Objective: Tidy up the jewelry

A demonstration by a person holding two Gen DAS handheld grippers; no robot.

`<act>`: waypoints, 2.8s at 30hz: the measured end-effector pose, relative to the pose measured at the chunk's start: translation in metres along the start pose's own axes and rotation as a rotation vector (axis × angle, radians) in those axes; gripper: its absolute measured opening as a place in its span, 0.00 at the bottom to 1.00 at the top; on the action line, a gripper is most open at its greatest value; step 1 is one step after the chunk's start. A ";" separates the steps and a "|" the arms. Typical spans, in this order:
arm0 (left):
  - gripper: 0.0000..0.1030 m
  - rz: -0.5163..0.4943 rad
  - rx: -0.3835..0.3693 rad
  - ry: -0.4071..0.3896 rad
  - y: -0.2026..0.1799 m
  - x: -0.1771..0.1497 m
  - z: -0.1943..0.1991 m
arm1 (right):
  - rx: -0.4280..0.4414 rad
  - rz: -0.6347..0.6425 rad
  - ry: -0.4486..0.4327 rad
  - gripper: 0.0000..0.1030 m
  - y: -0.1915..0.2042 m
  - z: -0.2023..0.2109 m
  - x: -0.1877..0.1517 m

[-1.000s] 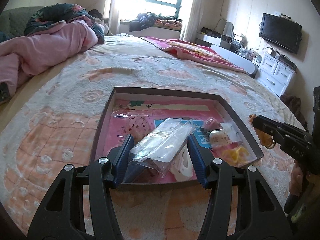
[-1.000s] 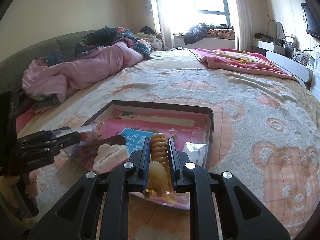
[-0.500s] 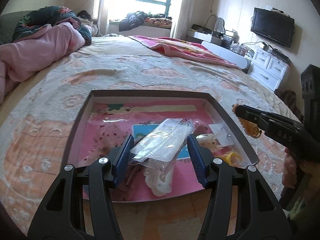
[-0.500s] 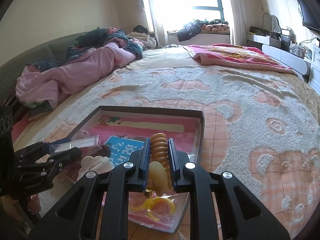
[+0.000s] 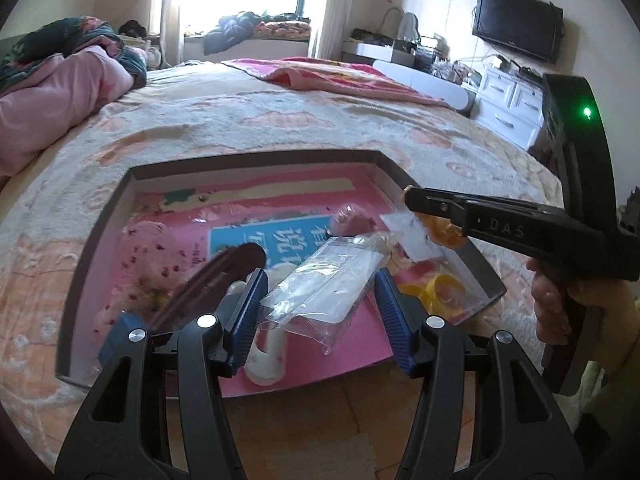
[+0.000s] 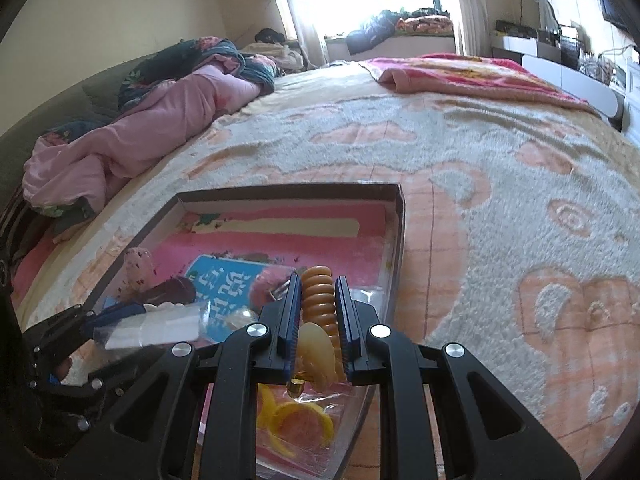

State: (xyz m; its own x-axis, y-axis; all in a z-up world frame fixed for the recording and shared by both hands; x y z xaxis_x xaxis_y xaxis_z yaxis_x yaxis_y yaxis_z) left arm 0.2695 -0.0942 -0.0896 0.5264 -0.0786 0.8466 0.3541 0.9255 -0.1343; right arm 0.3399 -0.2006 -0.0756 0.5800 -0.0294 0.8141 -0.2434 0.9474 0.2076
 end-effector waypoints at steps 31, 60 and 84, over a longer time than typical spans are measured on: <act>0.87 -0.014 0.083 -0.022 0.009 0.004 0.020 | -0.005 0.002 -0.105 0.70 0.002 0.055 0.005; 0.89 0.100 0.214 -0.171 0.037 0.011 0.124 | -0.025 0.123 -0.280 0.94 0.052 0.143 -0.026; 0.89 0.034 0.268 -0.267 0.014 -0.019 0.171 | -0.145 0.158 -0.412 0.94 0.058 0.180 -0.063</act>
State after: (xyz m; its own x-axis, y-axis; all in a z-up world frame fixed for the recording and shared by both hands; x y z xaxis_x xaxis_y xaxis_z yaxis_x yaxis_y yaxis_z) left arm 0.1323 -0.0160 -0.0197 0.3016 0.0207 0.9532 0.1065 0.9928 -0.0552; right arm 0.1493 -0.2013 -0.0168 0.1799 0.0228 0.9834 -0.1758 0.9844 0.0094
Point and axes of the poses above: each gripper's, at about its wrist camera, not at the fingertips, and z roughly against the way its jaws point, y to its left, x to its top, the point moved 6 cm from there along -z, roughly the way its jaws point, and after that the axes turned 8 degrees about -y, right-handed, at the moved point
